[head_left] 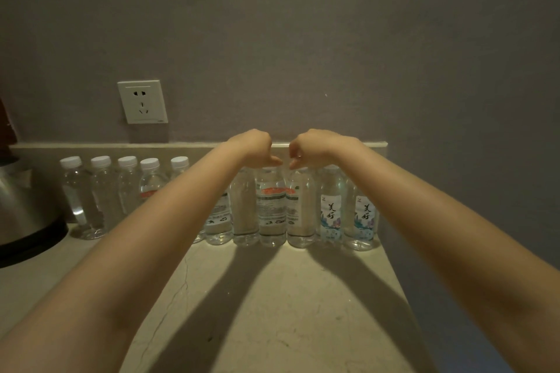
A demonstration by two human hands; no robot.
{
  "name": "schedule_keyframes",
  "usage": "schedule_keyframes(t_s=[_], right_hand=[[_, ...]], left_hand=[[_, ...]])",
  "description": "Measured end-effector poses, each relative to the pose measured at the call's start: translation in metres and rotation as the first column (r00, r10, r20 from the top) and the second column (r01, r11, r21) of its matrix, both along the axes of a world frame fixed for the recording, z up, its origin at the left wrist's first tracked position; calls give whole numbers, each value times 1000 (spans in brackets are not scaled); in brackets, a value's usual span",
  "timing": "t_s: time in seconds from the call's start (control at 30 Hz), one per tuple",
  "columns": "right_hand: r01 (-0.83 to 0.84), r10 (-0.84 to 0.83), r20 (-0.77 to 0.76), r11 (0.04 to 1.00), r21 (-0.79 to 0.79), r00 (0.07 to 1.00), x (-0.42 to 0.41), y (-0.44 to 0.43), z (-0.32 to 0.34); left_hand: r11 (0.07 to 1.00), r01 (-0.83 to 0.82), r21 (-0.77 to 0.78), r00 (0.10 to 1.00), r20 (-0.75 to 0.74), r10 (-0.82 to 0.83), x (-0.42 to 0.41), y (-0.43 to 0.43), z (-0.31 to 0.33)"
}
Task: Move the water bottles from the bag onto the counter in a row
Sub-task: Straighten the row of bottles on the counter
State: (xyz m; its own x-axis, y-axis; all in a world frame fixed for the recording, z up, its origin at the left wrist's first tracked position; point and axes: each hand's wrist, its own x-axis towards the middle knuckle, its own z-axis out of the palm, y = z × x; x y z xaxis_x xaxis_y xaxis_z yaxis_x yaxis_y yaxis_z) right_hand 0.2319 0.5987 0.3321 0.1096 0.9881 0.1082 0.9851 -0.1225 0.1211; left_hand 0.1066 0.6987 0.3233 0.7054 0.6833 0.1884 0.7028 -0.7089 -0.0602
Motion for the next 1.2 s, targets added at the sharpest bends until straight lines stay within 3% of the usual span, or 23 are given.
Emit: schedule_keyframes(t_s=[0.13,0.33,0.47,0.57,0.8,0.93,1.1,1.2], right_hand=[[-66,60,-124,997,-40,990,5,-7,1],[-54,48,-148,998,-41,988,5,-9,7],[65,-65,17,998,-14,998,2,-3,6],[55,-54,90,998,-7,994,-2,2,3],[-46,45,-9,997,-67,999,6,-3,7],[-69,68,-18,996,-51,998,7,-4,7],[-52,51,-46,999,-8,998,6,-9,4],[-39,38,35,999,11,999,4,-8,3]], left_hand=[[994,68,-88,997,-20,-70,-4,1,4],[982,126,-142,988,-67,-137,-7,0,9],[992,52,-112,999,16,-51,-4,4,4],[999,-29,-24,999,14,29,3,4,1],[987,106,-118,985,-123,-120,0,1,11],[983,150,-110,979,-124,-163,0,-2,14],[999,28,-45,999,-23,-29,1,0,6],[998,36,-46,996,-86,-39,4,2,7]])
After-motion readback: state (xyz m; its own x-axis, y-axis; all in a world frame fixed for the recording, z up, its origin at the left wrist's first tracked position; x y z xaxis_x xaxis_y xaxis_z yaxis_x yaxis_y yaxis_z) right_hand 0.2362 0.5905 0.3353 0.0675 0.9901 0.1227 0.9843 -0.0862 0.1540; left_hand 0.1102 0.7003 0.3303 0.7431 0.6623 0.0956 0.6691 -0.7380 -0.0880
